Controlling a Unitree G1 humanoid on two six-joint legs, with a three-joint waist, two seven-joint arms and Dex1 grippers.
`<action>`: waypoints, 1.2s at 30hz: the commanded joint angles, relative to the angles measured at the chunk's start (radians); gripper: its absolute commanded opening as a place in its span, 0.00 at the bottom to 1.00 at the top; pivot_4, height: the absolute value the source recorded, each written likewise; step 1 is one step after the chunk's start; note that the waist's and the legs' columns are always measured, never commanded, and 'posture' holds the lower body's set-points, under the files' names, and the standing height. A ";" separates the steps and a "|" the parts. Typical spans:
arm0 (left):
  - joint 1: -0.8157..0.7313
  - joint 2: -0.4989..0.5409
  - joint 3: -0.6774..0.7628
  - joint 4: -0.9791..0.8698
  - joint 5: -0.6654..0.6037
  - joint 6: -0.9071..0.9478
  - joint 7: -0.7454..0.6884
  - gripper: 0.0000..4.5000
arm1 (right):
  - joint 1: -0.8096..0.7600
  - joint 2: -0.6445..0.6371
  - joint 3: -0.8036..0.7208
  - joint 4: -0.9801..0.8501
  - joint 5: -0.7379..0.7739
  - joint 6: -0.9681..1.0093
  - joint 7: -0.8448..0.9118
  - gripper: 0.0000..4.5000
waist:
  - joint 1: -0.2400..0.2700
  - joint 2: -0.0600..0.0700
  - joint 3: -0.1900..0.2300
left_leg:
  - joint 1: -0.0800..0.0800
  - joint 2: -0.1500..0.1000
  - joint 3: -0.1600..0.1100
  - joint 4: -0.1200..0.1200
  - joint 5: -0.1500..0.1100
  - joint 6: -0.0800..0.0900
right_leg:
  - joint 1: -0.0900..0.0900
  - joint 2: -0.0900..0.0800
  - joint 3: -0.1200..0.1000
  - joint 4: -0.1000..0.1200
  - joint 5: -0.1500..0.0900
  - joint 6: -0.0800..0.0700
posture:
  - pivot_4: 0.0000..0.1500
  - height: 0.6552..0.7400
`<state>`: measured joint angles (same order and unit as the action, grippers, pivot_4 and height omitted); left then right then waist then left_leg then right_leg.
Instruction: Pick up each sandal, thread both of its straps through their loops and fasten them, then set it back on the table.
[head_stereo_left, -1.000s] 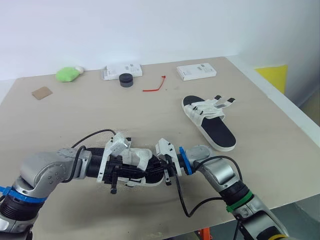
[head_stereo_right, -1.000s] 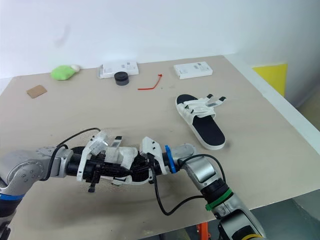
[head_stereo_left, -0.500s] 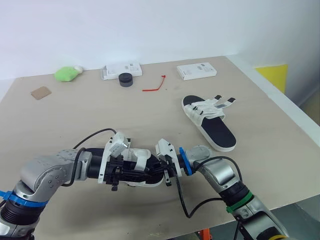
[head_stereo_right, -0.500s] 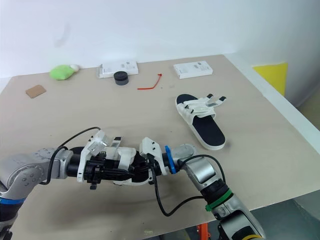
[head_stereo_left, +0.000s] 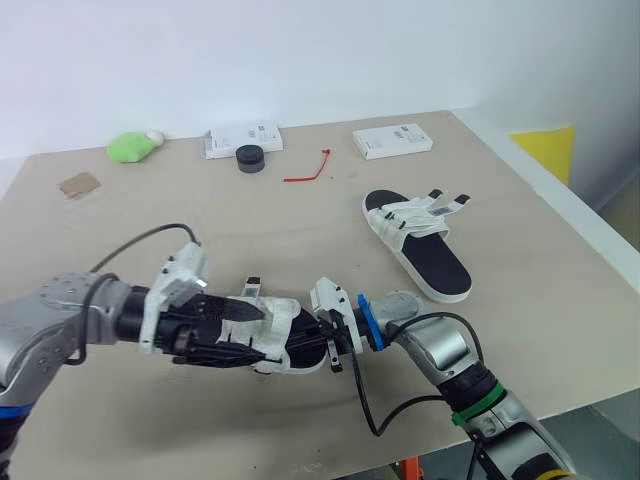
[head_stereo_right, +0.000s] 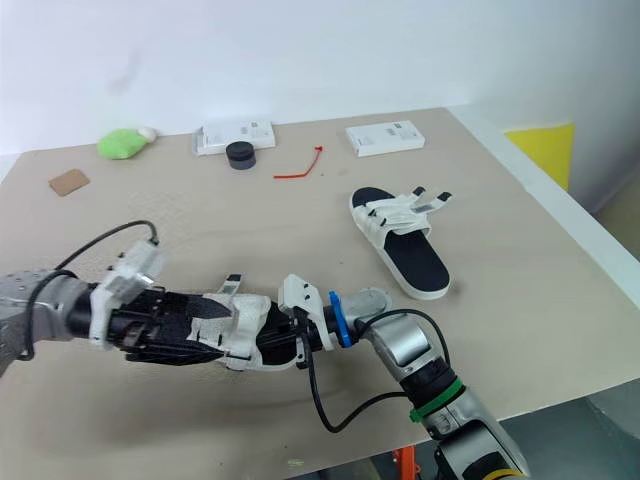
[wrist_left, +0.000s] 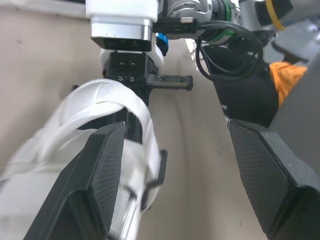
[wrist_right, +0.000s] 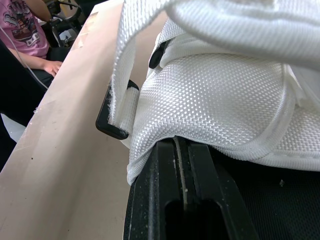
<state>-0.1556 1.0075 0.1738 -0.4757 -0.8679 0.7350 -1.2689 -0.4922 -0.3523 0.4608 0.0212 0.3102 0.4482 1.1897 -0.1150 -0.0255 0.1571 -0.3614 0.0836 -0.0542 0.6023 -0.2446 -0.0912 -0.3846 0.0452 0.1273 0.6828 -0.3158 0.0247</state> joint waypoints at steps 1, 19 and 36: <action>0.141 0.029 0.108 0.001 0.049 -0.108 -0.110 0.75 | 0.048 -0.015 0.057 0.061 -0.058 0.049 -0.022 0.00 | -0.001 0.001 0.000 | 0.000 0.000 0.000 -0.001 0.000 0.000 | 0.000 0.000 0.001 0.000 0.000 0.000 | 1.00 1.00; 0.509 -0.249 -0.027 -0.059 0.383 -0.482 0.100 0.75 | 0.059 -0.010 0.071 0.040 -0.060 0.060 -0.018 0.00 | 0.001 -0.004 -0.002 | -0.006 0.002 0.001 0.000 0.000 0.000 | -0.006 0.001 0.001 -0.001 0.001 -0.003 | 1.00 1.00; 0.416 -0.272 -0.119 -0.072 0.314 -0.406 0.143 0.75 | 0.060 -0.005 0.072 0.045 -0.063 0.057 -0.028 0.00 | 0.001 -0.004 -0.002 | -0.006 0.002 0.000 0.001 0.000 0.000 | -0.005 0.001 0.000 -0.001 0.001 -0.003 | 1.00 1.00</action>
<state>0.2701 0.7307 0.0560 -0.5201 -0.5274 0.3252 -1.1216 -0.4786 -0.3511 0.4551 0.0012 0.3088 0.4556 1.1808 -0.1142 -0.0293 0.1555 -0.3673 0.0859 -0.0545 0.6030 -0.2450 -0.0908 -0.3896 0.0465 0.1273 0.6822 -0.3144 0.0216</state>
